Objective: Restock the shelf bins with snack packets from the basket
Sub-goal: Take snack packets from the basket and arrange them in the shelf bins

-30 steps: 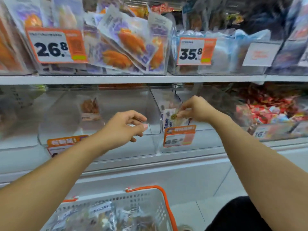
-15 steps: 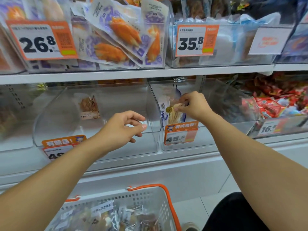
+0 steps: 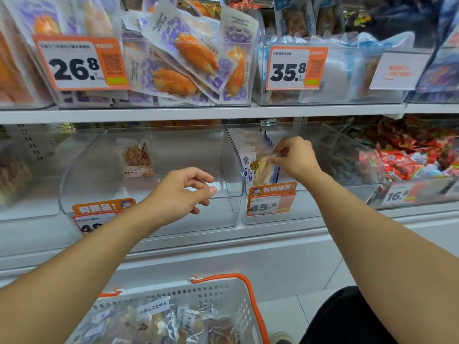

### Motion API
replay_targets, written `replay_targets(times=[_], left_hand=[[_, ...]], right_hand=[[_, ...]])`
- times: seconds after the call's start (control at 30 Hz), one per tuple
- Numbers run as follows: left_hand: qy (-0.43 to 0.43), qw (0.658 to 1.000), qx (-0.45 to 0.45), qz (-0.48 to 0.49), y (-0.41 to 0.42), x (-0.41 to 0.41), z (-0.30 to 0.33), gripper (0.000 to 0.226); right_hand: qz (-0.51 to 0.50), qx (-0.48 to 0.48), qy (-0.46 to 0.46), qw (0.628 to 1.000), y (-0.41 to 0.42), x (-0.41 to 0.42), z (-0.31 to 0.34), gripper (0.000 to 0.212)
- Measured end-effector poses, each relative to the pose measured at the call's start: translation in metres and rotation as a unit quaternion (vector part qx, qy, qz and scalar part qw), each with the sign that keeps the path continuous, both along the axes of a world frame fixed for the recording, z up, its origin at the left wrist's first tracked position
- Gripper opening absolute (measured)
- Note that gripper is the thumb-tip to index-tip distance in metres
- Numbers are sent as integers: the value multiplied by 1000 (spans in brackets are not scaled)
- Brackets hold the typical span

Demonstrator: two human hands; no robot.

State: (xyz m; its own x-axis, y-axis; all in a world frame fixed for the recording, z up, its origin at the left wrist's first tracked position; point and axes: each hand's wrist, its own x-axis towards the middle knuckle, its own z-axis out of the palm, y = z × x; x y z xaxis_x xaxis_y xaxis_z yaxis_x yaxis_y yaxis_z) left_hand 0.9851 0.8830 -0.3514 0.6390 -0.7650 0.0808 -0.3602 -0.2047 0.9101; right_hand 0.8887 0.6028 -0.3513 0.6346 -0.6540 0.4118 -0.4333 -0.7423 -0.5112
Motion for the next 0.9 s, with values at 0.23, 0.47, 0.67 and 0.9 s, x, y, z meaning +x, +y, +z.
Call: replay_targets(times=[0.23,0.47,0.67,0.9], left_hand=[[-3,1000,4,-16,-6,-1,0,17],[-1,1000,6,-18,-1,5,-5,16],[-16,999,29,-6,48,14,-14,15],[-161,844,492,-142,197,30,-66,36]], right_hand=[[-32,11,-1,999,-1,2,2,34],[-26,-14,1,1000,8,-3,12,47],[67,-166,-52,982,87,-10,48,31],[469,-20,389,792,281,17,-90,41]])
